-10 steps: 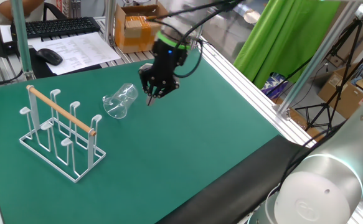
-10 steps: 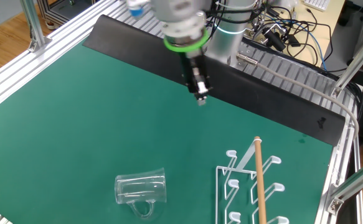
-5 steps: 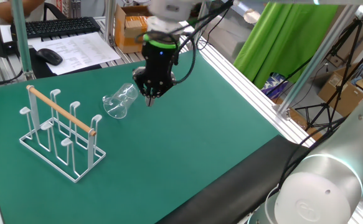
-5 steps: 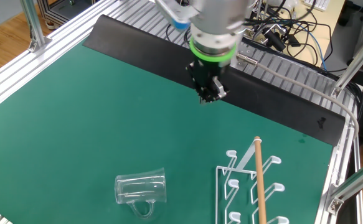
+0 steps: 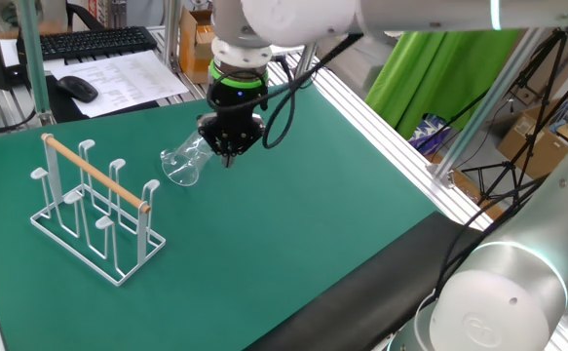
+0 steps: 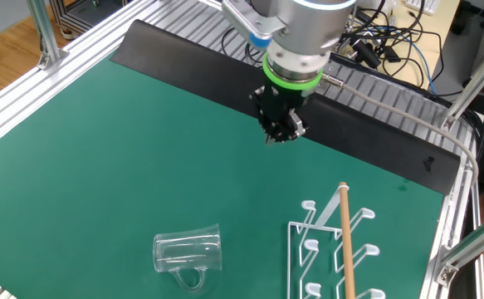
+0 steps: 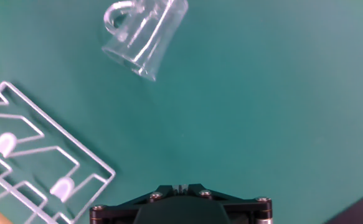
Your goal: Put the cup on the cup rack
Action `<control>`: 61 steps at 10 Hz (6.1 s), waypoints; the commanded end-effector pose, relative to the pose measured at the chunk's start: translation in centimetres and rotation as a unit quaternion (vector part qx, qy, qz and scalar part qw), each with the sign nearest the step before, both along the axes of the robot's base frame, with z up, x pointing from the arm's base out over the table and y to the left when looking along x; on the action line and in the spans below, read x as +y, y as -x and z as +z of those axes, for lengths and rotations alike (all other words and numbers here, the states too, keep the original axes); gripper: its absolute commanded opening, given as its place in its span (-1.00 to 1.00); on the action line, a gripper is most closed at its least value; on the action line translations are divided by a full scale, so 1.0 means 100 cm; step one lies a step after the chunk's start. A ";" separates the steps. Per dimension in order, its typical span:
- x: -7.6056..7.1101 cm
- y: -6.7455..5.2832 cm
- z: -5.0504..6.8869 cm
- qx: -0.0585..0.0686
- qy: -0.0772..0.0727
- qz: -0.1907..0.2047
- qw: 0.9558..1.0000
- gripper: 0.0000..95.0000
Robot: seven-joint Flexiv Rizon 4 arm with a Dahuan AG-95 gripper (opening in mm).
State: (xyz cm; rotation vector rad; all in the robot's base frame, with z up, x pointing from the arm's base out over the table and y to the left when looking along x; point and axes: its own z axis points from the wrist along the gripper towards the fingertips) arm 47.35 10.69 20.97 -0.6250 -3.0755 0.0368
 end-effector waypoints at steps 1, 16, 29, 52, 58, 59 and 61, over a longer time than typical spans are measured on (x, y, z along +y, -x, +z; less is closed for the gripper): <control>-0.004 -0.027 -0.009 0.009 -0.014 -0.012 1.000 -1.00; -0.035 -0.094 -0.038 -0.045 0.014 -0.078 0.996 1.00; -0.060 -0.158 -0.053 -0.081 -0.020 -0.137 0.987 1.00; -0.054 -0.159 -0.059 0.016 -0.020 -0.091 0.996 0.60; -0.055 -0.161 -0.060 0.014 -0.019 -0.100 0.995 0.20; -0.054 -0.161 -0.060 0.013 -0.019 -0.105 0.994 0.20; -0.048 -0.166 -0.067 -0.018 -0.022 -0.129 0.991 0.60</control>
